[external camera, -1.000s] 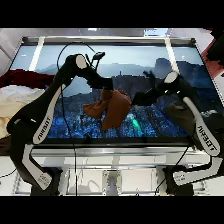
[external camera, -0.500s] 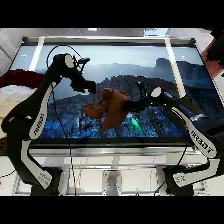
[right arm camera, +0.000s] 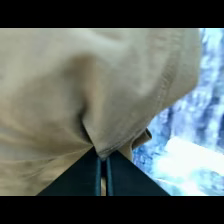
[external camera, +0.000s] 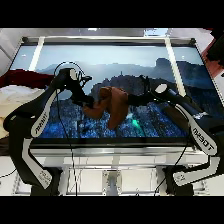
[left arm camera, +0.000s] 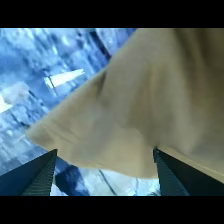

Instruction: Fold the shirts.

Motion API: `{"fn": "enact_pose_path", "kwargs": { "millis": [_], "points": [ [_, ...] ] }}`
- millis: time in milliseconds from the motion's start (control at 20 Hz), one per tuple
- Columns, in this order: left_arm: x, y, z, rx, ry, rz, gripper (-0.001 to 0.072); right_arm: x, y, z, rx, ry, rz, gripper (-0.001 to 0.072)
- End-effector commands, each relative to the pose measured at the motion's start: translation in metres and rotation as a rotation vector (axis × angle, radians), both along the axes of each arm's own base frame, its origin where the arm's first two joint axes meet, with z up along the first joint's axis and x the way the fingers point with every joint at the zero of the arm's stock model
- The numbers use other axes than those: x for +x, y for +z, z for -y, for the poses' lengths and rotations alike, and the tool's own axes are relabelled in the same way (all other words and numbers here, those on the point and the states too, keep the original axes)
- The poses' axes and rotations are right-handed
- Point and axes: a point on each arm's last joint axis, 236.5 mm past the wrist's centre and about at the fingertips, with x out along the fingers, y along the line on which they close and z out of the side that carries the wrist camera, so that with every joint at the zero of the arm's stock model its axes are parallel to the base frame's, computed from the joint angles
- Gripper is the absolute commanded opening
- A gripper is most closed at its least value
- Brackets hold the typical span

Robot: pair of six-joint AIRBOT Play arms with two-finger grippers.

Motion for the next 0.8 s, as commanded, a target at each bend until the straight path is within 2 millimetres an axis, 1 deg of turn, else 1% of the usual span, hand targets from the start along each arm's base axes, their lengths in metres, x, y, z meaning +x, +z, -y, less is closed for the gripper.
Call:
{"fn": "enact_pose_path", "kwargs": {
  "millis": [0,100,150,350,400,500,600,650,700,750],
  "points": [
    [-0.003,-0.008,-0.002,0.004,-0.009,-0.007,0.0692,0.006,0.017,0.021,0.025,-0.016,-0.006,0.0031],
    [-0.005,-0.008,-0.002,0.007,-0.007,-0.018,0.0692,0.009,0.023,0.031,0.028,-0.035,0.003,0.0030],
    [-0.005,-0.008,-0.002,0.009,0.009,-0.018,0.0692,0.010,0.025,0.032,0.028,-0.037,0.006,0.0030],
    [0.004,-0.009,0.001,0.006,0.081,0.003,0.0688,0.008,0.025,0.028,0.028,-0.028,0.007,0.0031],
    [0.006,-0.008,0.006,-0.016,0.090,0.007,0.0665,0.008,0.025,0.027,0.028,-0.027,0.006,0.0031],
    [0.010,-0.002,0.027,-0.104,0.121,0.015,0.0455,0.008,0.025,0.027,0.028,-0.027,0.007,0.0031],
    [0.019,0.004,0.044,-0.178,0.156,0.036,0.0327,0.008,0.025,0.027,0.029,-0.027,0.007,0.0031],
    [0.019,0.004,0.047,-0.193,0.163,0.035,0.0317,0.007,0.025,0.027,0.029,-0.026,0.005,0.0031],
    [0.018,0.001,0.046,-0.186,0.162,0.023,0.0317,0.007,0.025,0.027,0.029,-0.026,0.005,0.0030],
    [0.013,-0.004,0.044,-0.172,0.155,0.003,0.0291,0.007,0.025,0.027,0.029,-0.026,0.005,0.0030]
  ]
}}
